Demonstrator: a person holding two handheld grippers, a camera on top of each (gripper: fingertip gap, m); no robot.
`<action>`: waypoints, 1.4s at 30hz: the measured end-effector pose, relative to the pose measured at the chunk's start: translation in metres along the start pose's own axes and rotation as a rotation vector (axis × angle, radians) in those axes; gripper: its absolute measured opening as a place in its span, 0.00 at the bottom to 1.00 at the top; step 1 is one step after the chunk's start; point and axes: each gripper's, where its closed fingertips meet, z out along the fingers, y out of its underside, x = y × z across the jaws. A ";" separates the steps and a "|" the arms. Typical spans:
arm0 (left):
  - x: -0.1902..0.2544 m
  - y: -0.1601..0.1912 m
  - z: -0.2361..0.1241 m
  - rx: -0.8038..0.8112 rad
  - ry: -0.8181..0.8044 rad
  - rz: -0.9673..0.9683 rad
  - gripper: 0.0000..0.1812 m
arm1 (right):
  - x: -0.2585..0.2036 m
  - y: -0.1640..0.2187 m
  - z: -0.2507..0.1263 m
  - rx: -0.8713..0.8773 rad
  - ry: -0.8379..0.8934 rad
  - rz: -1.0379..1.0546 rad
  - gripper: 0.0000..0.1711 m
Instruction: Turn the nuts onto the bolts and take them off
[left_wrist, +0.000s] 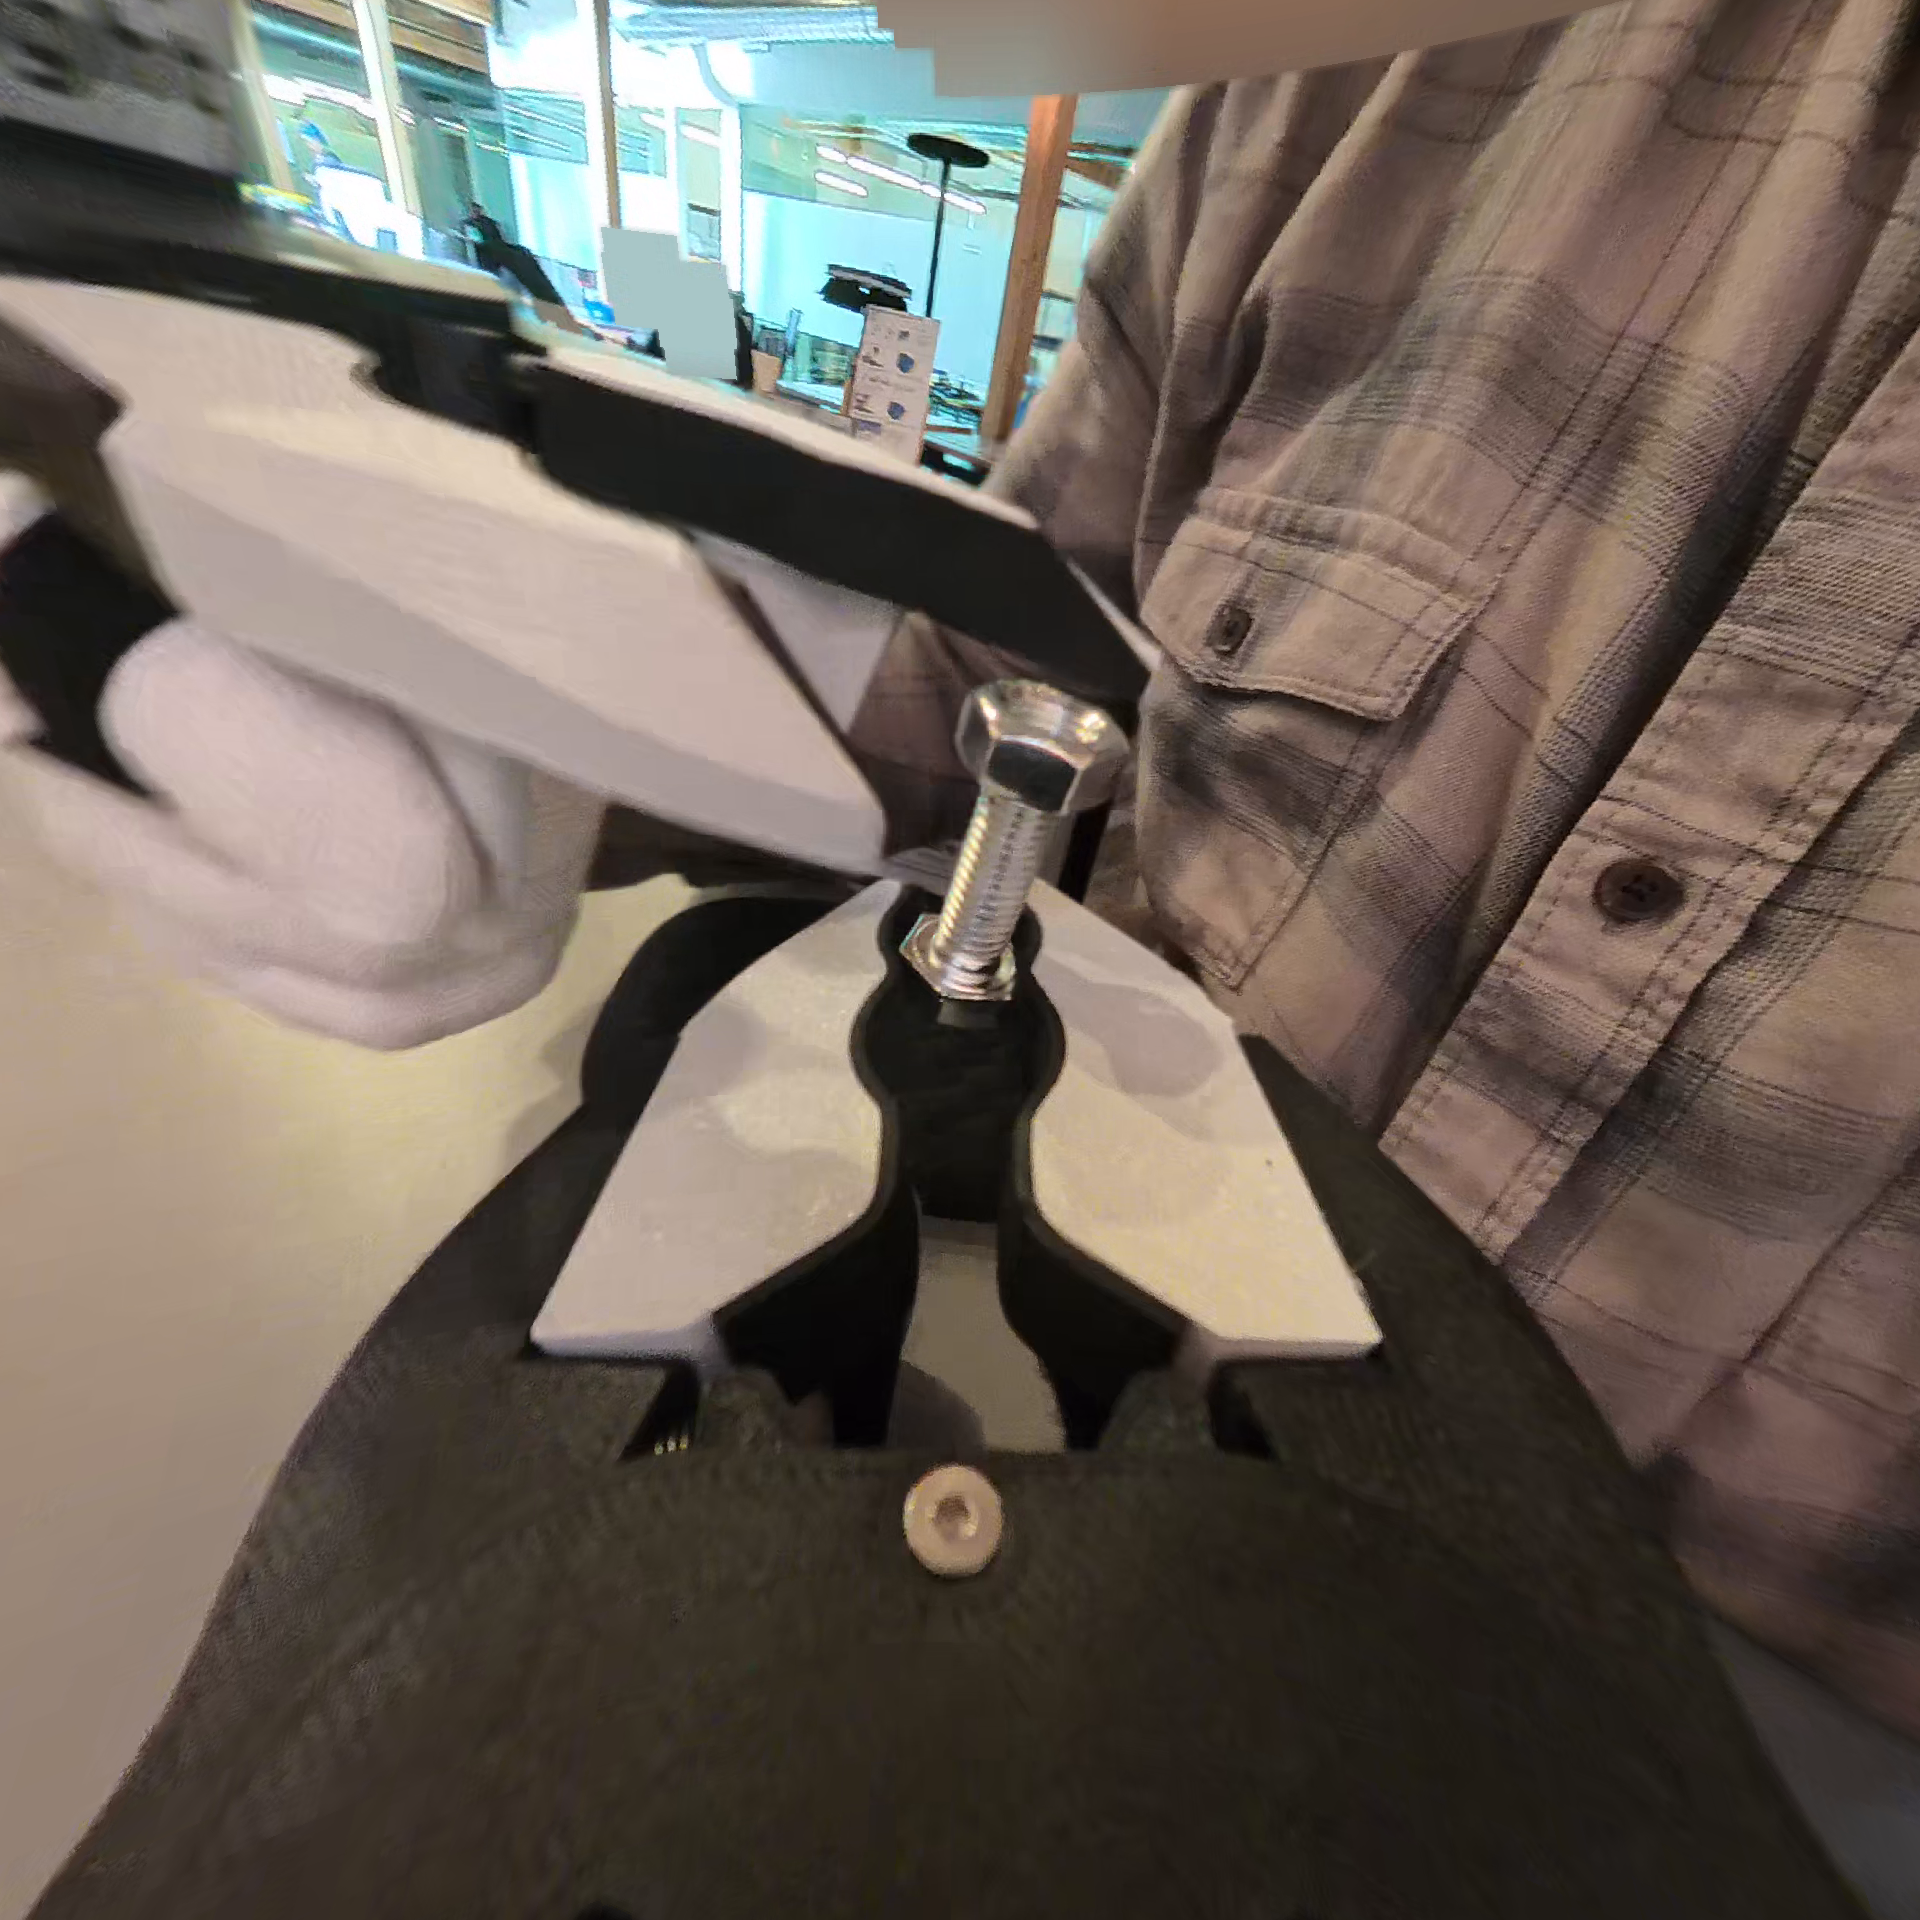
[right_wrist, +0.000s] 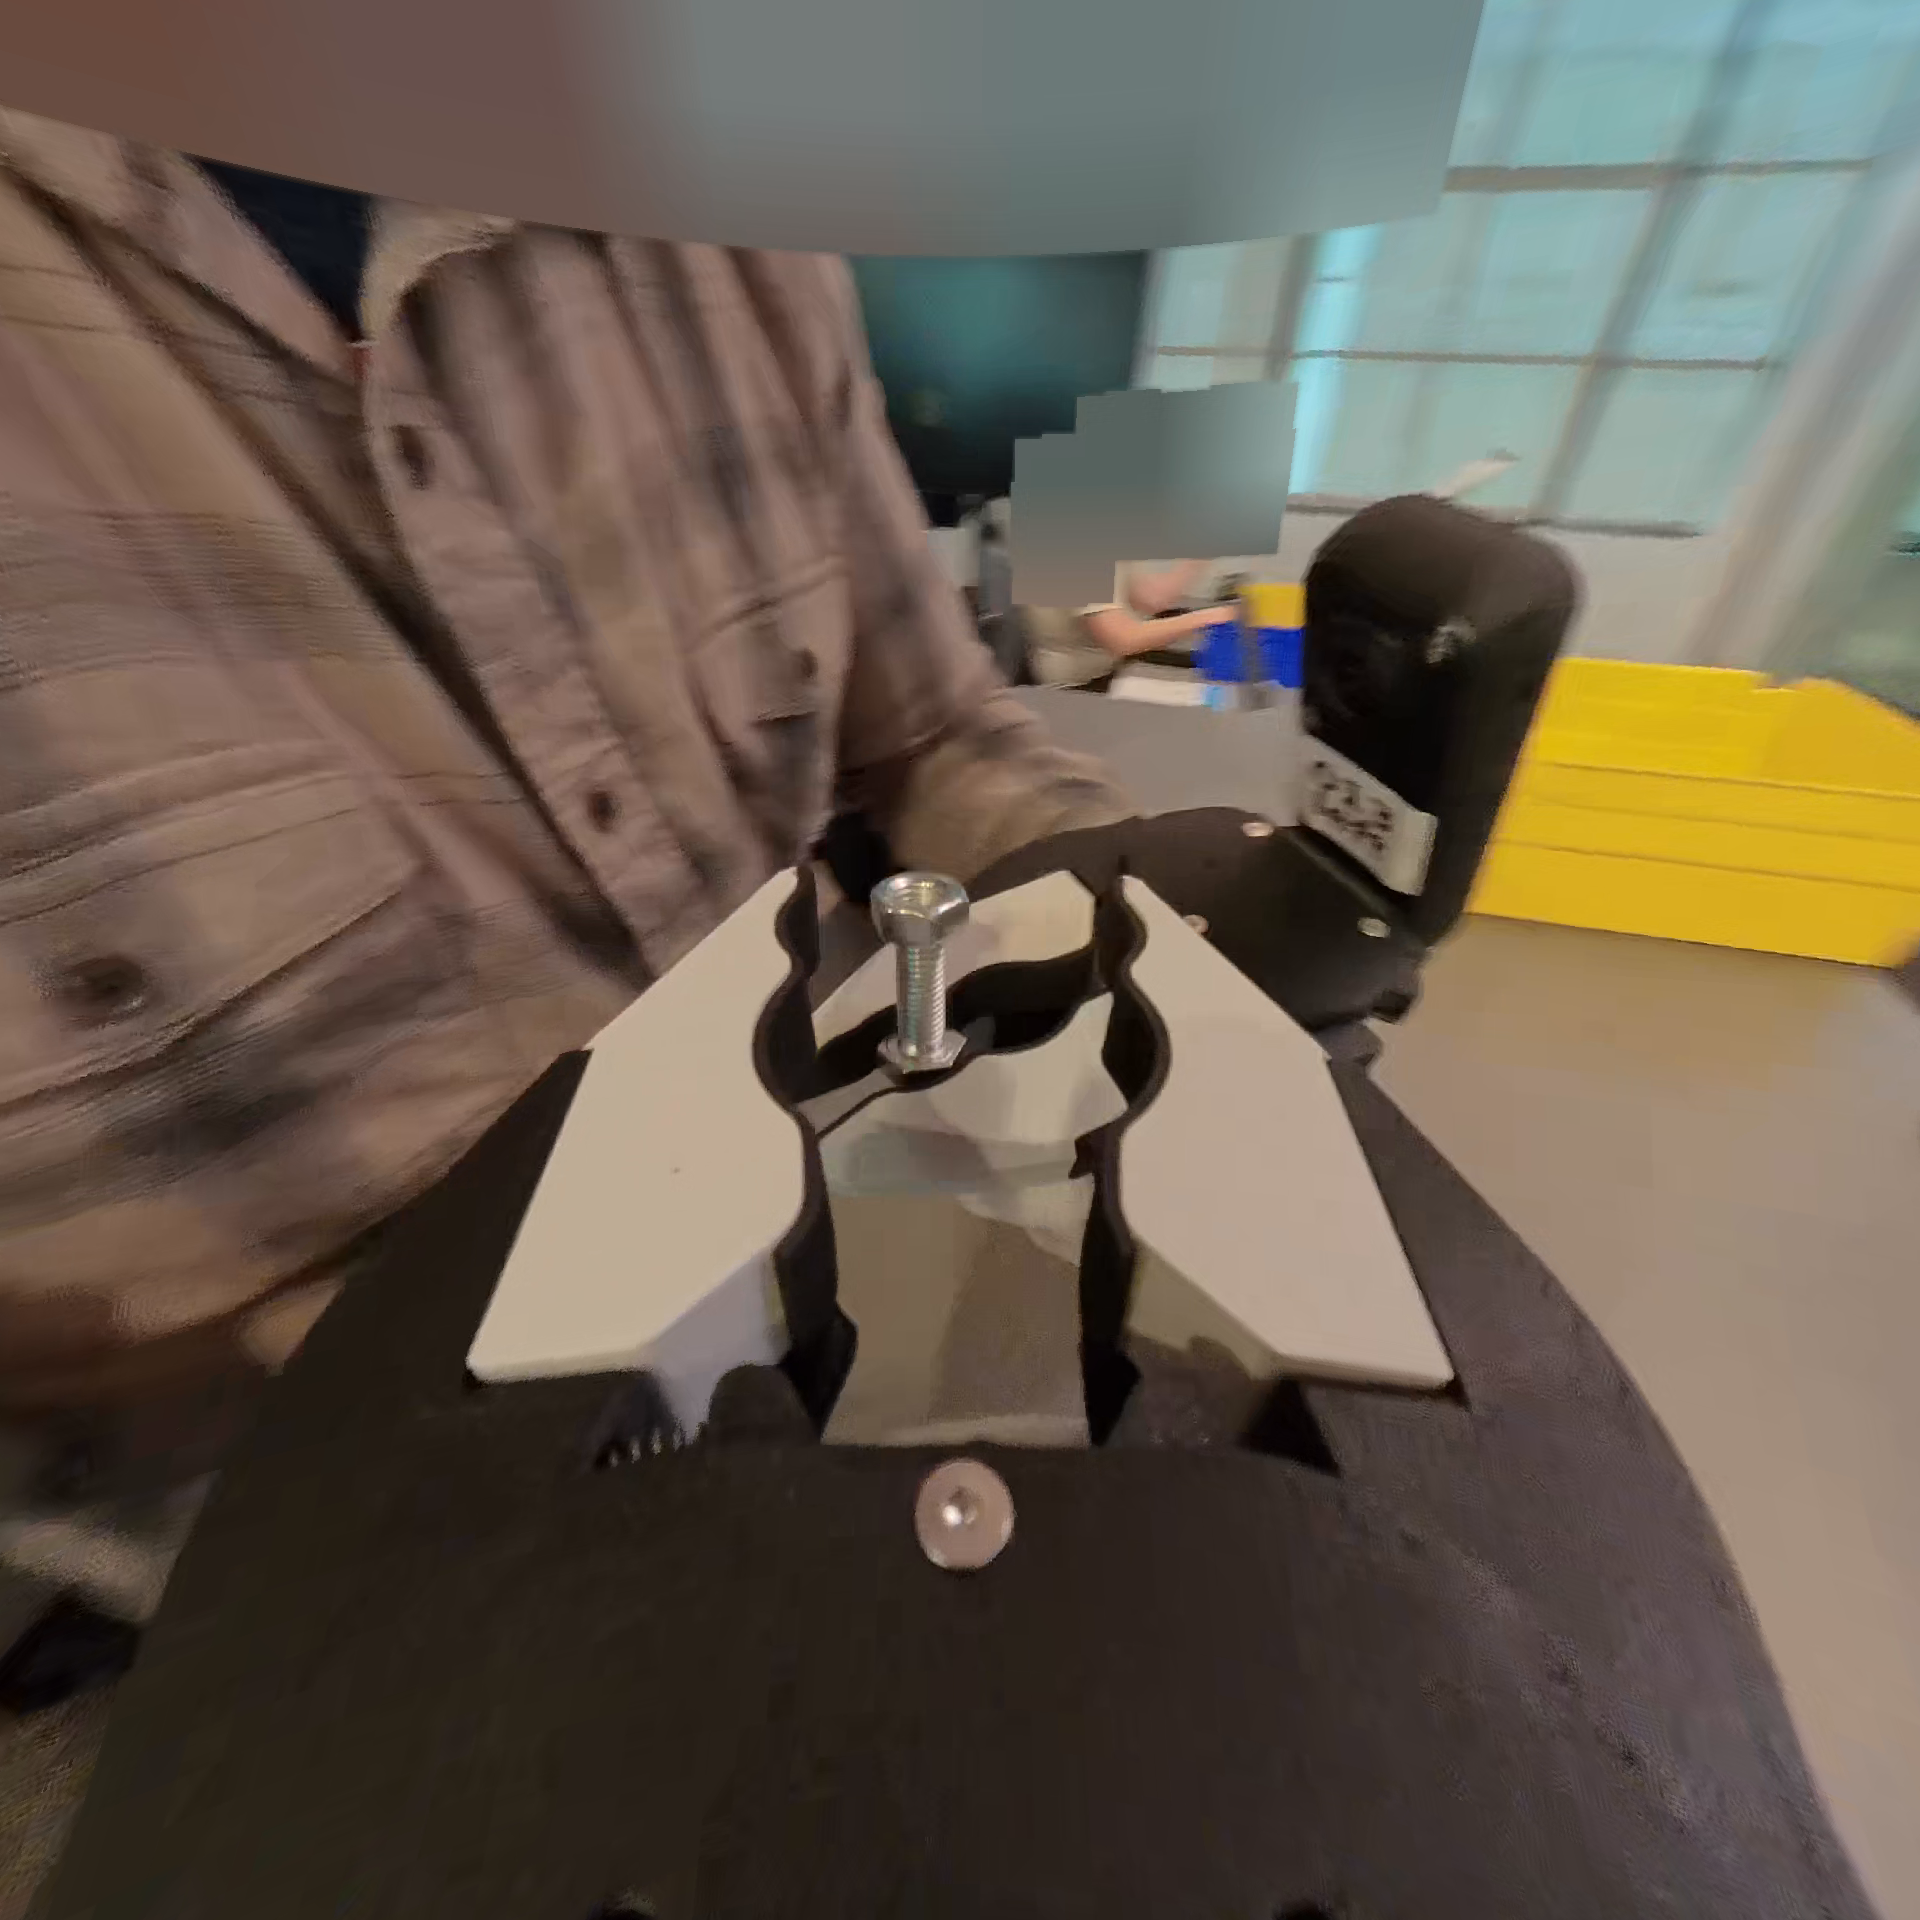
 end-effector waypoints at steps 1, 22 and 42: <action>-0.004 -0.001 -0.003 0.010 -0.022 -0.001 0.08 | 0.004 -0.004 -0.003 0.032 0.081 0.000 0.30; -0.024 -0.003 -0.021 0.035 -0.128 -0.002 0.08 | 0.030 0.005 -0.005 0.027 0.832 -0.060 0.09; 0.020 0.013 0.016 -0.051 0.137 -0.017 0.08 | -0.043 0.015 0.012 -0.135 -0.513 0.028 0.10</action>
